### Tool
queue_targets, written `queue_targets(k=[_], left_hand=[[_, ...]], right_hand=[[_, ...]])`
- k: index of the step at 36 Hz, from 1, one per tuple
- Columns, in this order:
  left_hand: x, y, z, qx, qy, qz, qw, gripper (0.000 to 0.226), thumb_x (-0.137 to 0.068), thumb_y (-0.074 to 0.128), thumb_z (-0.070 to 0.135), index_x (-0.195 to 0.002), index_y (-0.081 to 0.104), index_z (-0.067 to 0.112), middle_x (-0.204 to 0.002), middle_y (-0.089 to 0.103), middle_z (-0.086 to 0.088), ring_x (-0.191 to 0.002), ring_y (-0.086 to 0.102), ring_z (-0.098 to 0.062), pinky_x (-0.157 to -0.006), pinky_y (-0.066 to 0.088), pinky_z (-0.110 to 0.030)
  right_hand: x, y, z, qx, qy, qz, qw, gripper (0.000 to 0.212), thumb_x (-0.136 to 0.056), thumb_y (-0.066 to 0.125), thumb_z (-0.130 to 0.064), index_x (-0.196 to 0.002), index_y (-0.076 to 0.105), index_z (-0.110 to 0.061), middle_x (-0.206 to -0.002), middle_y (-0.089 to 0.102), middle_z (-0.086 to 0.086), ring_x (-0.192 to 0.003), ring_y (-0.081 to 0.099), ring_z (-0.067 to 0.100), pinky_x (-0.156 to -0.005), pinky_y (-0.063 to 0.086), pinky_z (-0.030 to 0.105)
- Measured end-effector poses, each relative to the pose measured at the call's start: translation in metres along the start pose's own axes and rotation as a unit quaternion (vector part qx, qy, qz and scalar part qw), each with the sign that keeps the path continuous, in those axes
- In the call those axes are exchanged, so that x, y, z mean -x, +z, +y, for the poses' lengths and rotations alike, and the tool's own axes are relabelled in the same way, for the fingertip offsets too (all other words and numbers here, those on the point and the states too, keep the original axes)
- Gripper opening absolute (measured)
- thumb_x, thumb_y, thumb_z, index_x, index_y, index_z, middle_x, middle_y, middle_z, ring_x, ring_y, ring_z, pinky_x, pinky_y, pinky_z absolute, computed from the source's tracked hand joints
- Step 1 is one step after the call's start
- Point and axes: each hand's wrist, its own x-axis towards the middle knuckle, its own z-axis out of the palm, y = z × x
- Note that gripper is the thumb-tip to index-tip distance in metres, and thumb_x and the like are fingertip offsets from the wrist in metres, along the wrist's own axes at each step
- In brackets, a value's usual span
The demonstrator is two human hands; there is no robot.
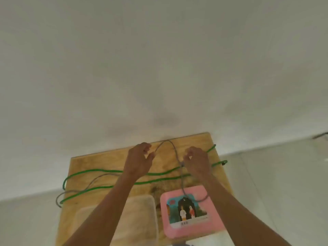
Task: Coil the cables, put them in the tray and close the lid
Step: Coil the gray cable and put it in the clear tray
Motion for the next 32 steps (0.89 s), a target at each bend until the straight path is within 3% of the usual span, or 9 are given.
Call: queue_targets(k=[5, 9, 12, 15, 19, 23, 26, 30, 32], left_hand=[[-0.028, 0.039, -0.02, -0.064, -0.011, -0.057, 0.996, 0.05, -0.096, 0.06, 0.026, -0.142, 0.05, 0.01, -0.141, 0.055, -0.013, -0.132, 0.05, -0.03, -0.108, 0.041, -0.041], [-0.051, 0.069, -0.032, -0.09, -0.045, -0.087, 0.991, 0.056, -0.1, 0.052, 0.026, -0.152, 0.033, 0.015, -0.151, 0.045, -0.011, -0.139, 0.041, -0.031, -0.11, 0.038, -0.043], [-0.06, 0.085, -0.042, -0.078, -0.065, -0.112, 0.988, 0.055, -0.1, 0.05, 0.024, -0.152, 0.033, 0.016, -0.148, 0.049, -0.014, -0.135, 0.046, -0.035, -0.108, 0.04, -0.047], [-0.06, 0.09, -0.048, -0.05, -0.054, -0.097, 0.993, 0.041, -0.097, 0.044, 0.025, -0.137, 0.051, 0.016, -0.119, 0.068, -0.016, -0.111, 0.062, -0.041, -0.091, 0.05, -0.05], [-0.053, 0.083, -0.042, -0.009, -0.061, -0.052, 0.997, 0.021, -0.1, 0.05, 0.018, -0.114, 0.064, 0.011, -0.097, 0.072, -0.015, -0.092, 0.065, -0.038, -0.078, 0.052, -0.044], [-0.041, 0.062, -0.033, 0.023, -0.032, -0.009, 0.999, 0.023, -0.103, 0.046, 0.021, -0.092, 0.063, 0.009, -0.074, 0.064, -0.008, -0.071, 0.062, -0.033, -0.064, 0.047, -0.039], [-0.027, 0.041, -0.02, 0.046, -0.014, 0.014, 0.999, 0.026, -0.104, 0.045, 0.026, -0.089, 0.061, 0.012, -0.071, 0.064, -0.007, -0.066, 0.06, -0.025, -0.064, 0.047, -0.039], [-0.007, 0.009, 0.001, 0.066, 0.009, 0.061, 0.996, 0.033, -0.105, 0.043, 0.034, -0.089, 0.062, 0.013, -0.071, 0.065, -0.011, -0.069, 0.063, -0.026, -0.064, 0.045, -0.033], [0.001, -0.009, 0.012, 0.082, 0.011, 0.099, 0.992, 0.032, -0.104, 0.044, 0.033, -0.097, 0.066, 0.011, -0.073, 0.066, -0.011, -0.071, 0.063, -0.026, -0.067, 0.047, -0.036]], right_hand=[[-0.007, 0.033, 0.01, 0.156, 0.055, -0.057, 0.985, 0.028, -0.096, 0.047, -0.033, -0.119, 0.061, -0.027, -0.12, 0.065, -0.001, -0.122, 0.046, 0.023, -0.101, 0.036, 0.04], [-0.016, 0.056, 0.015, 0.214, 0.079, -0.059, 0.972, 0.025, -0.092, 0.045, -0.036, -0.106, 0.062, -0.024, -0.113, 0.066, 0.0, -0.12, 0.045, 0.027, -0.105, 0.03, 0.047], [-0.019, 0.069, 0.018, 0.222, 0.084, -0.039, 0.971, 0.021, -0.091, 0.048, -0.037, -0.101, 0.061, -0.024, -0.106, 0.067, -0.001, -0.114, 0.05, 0.026, -0.101, 0.032, 0.047], [-0.019, 0.072, 0.015, 0.216, 0.086, -0.021, 0.972, 0.015, -0.09, 0.049, -0.027, -0.1, 0.06, -0.024, -0.099, 0.068, -0.002, -0.107, 0.054, 0.025, -0.095, 0.034, 0.044], [-0.015, 0.062, 0.008, 0.162, 0.112, -0.004, 0.98, 0.023, -0.086, 0.049, -0.014, -0.103, 0.059, -0.025, -0.084, 0.061, -0.004, -0.099, 0.057, 0.024, -0.086, 0.033, 0.04], [-0.009, 0.04, -0.002, 0.043, 0.123, -0.01, 0.991, 0.029, -0.091, 0.054, -0.018, -0.117, 0.059, -0.026, -0.099, 0.07, -0.003, -0.092, 0.064, 0.021, -0.08, 0.046, 0.033], [0.0, 0.02, -0.011, -0.093, 0.098, 0.019, 0.991, 0.022, -0.092, 0.064, -0.019, -0.114, 0.066, -0.016, -0.092, 0.066, -0.005, -0.082, 0.062, 0.014, -0.071, 0.047, 0.024], [0.01, -0.015, -0.035, -0.191, 0.043, 0.056, 0.979, 0.018, -0.091, 0.068, -0.013, -0.109, 0.07, -0.014, -0.084, 0.06, -0.012, -0.077, 0.062, 0.011, -0.062, 0.045, 0.006], [0.014, -0.035, -0.052, -0.239, 0.017, 0.061, 0.969, 0.019, -0.09, 0.068, -0.012, -0.109, 0.07, -0.016, -0.085, 0.061, -0.011, -0.076, 0.062, 0.011, -0.065, 0.049, 0.008]])
